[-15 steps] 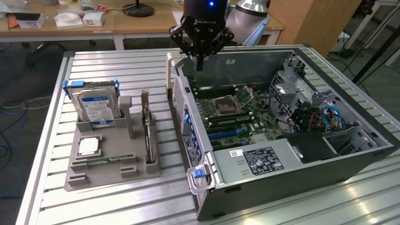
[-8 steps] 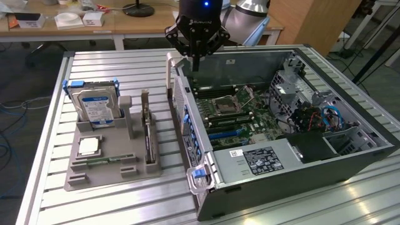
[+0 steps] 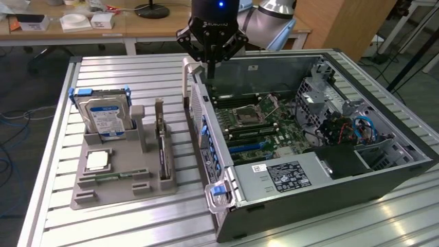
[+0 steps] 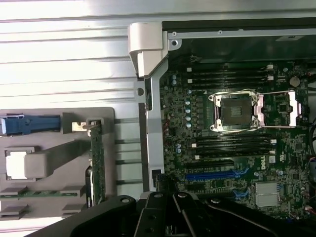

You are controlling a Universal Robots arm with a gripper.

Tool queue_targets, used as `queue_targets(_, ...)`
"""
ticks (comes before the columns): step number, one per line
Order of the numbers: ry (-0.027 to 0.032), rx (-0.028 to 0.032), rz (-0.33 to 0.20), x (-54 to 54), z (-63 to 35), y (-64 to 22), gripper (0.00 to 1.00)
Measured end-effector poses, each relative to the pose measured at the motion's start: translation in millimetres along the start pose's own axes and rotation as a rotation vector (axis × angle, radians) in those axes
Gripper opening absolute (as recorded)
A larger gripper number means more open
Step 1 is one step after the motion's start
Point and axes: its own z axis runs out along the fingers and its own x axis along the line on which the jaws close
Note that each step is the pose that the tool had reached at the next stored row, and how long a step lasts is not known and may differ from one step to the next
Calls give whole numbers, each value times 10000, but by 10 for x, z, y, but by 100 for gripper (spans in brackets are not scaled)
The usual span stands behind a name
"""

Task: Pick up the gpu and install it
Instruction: 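Reach for the gpu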

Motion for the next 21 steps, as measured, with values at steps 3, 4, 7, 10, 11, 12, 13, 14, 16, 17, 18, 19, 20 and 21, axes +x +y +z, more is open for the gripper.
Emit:
queue_targets(3,0,0,2,17,0,-1,11)
queue_targets(4,0,1,2,24,-1,-2,11)
queue_targets(7,0,0,2,49,0,-4,11)
queue_targets(10,0,0,0,71,0,-6,11)
queue_targets(11,-1,0,1,80,0,-6,11)
queue_targets(12,0,0,1,89,-1,-7,11)
queue_targets(13,0,1,1,97,-1,-7,11)
queue_targets(14,-1,0,1,111,-1,-9,11)
queue_targets(16,0,-1,0,121,-1,-9,11)
queue_targets(17,-1,0,0,123,-1,-9,11)
queue_targets(18,0,0,1,128,-1,-10,11)
queue_targets(19,0,0,2,134,-1,-11,11)
queue_targets(20,0,1,2,140,-1,-11,11)
queue_targets(21,0,0,1,145,-1,-11,11)
